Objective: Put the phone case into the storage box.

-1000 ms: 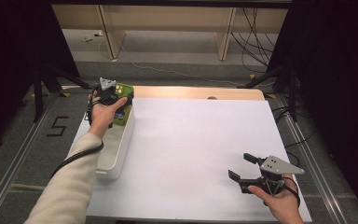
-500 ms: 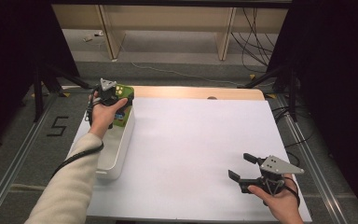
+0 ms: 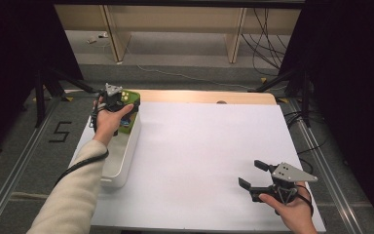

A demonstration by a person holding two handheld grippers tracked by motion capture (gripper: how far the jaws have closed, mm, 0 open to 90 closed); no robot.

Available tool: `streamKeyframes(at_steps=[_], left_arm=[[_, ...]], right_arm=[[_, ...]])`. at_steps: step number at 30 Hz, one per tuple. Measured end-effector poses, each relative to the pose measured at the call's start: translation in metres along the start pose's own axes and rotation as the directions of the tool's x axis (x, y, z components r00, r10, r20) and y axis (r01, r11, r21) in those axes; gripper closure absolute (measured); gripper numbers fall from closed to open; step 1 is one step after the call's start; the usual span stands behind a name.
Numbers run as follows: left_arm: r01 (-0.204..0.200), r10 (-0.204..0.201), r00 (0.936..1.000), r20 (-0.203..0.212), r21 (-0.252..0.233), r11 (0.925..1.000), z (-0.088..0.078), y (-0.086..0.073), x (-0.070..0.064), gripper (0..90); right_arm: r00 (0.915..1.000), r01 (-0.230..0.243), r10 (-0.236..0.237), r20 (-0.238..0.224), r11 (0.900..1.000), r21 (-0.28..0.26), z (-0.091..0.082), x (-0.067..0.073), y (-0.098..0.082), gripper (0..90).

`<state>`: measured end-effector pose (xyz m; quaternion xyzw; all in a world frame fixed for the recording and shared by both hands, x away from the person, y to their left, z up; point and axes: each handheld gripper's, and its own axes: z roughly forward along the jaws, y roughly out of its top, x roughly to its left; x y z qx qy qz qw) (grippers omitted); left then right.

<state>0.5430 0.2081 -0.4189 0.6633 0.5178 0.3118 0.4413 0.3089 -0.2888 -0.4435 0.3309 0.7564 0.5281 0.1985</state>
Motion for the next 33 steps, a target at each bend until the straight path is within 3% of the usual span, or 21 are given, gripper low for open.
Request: streamKeyframes(at_steps=[33], left_arm=[[0.004,-0.004,1.0000,0.003,0.027,0.9996,0.0034,-0.0072,0.0017,15.8]], right_arm=[[1.0000,0.001,-0.001,0.000,1.000,0.001,0.0000,0.0000,-0.0001,14.9]])
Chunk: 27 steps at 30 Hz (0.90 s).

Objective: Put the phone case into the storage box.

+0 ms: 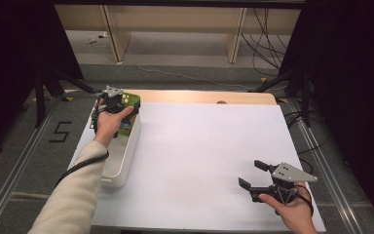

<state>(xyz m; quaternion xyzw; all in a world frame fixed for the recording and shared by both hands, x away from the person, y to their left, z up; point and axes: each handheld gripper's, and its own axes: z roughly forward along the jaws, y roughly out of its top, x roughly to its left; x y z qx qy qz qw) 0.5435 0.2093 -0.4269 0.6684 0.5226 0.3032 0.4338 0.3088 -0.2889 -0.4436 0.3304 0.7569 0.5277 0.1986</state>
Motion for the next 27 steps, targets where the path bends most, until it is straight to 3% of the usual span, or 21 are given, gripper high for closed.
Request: streamKeyframes(at_steps=[27], left_arm=[[-0.001,0.001,1.0000,0.004,0.006,1.0000,-0.0011,-0.0022,0.0015,15.8]], right_arm=[[1.0000,-0.001,0.001,-0.001,1.000,-0.001,0.0004,0.0003,0.0001,14.9]])
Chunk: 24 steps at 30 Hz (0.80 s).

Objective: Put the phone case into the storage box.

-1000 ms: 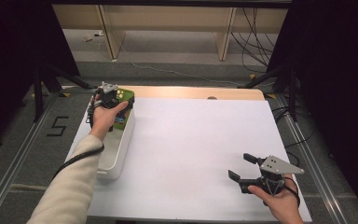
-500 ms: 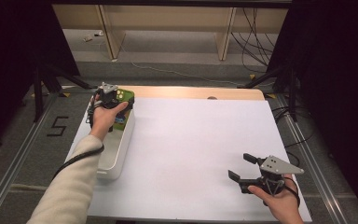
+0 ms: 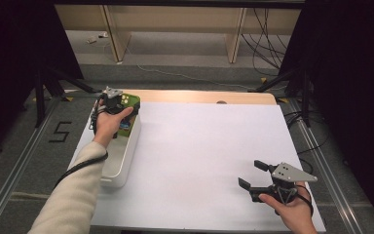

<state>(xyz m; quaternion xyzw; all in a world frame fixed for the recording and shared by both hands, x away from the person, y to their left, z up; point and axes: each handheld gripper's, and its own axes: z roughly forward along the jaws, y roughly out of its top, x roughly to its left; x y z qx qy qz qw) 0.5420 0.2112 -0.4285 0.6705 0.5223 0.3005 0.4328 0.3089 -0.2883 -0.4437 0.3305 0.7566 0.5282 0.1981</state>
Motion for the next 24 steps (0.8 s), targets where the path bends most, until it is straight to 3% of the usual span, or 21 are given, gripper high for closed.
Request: streamKeyframes(at_steps=[24], left_arm=[[0.016,-0.016,0.9998,0.008,0.009,0.9998,-0.0017,-0.0022,0.0016,15.7]], right_arm=[[1.0000,0.001,-0.001,0.000,1.000,0.002,0.0001,0.0003,0.0000,14.9]])
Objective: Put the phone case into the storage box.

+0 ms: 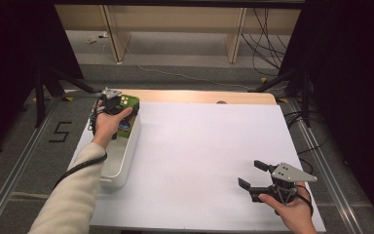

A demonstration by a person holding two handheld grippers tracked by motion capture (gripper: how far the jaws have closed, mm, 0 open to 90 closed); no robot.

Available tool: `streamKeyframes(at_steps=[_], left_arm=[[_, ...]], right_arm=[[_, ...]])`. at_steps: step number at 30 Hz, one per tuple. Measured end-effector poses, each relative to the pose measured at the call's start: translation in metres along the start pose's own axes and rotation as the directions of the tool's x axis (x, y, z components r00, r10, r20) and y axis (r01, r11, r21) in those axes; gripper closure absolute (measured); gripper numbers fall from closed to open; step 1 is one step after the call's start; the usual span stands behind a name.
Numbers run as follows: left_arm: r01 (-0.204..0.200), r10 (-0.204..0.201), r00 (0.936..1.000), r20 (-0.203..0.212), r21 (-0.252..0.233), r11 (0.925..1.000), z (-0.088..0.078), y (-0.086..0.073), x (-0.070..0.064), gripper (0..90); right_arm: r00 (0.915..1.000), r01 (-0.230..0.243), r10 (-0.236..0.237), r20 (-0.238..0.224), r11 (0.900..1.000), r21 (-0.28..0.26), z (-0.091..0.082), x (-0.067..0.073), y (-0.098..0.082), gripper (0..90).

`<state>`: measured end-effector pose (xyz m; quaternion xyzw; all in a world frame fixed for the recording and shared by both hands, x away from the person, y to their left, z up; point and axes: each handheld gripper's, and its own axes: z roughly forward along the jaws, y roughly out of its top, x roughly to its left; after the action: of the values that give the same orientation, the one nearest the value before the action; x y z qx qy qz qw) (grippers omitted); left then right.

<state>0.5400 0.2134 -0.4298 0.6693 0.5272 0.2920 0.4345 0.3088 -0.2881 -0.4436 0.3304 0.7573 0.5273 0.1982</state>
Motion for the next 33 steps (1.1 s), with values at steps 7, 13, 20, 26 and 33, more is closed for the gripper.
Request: streamKeyframes(at_steps=[7,13,20,26,33], left_arm=[[-0.009,0.009,1.0000,0.002,0.013,0.9999,-0.0003,0.0002,-0.0004,15.6],[-0.012,0.012,0.9999,0.003,0.022,0.9997,-0.0002,0.0010,-0.0005,15.5],[-0.022,0.022,0.9997,0.006,0.037,0.9991,-0.0005,0.0019,-0.0005,15.3],[-0.043,0.043,0.9991,-0.006,0.048,0.9979,0.0004,0.0013,-0.0014,14.6],[-0.057,0.058,0.9982,-0.012,0.050,0.9971,0.0009,0.0021,-0.0016,13.9]], right_arm=[[1.0000,0.001,-0.001,0.000,1.000,0.000,0.0001,0.0000,0.0000,14.9],[1.0000,0.000,0.000,0.000,1.000,0.001,0.0000,0.0002,0.0000,14.9],[1.0000,0.000,0.000,0.000,1.000,0.003,0.0000,0.0002,-0.0001,14.9],[1.0000,0.002,-0.002,0.000,1.000,0.002,0.0000,0.0000,-0.0001,14.9],[1.0000,0.002,-0.002,-0.001,1.000,0.001,0.0001,0.0000,-0.0001,14.9]])
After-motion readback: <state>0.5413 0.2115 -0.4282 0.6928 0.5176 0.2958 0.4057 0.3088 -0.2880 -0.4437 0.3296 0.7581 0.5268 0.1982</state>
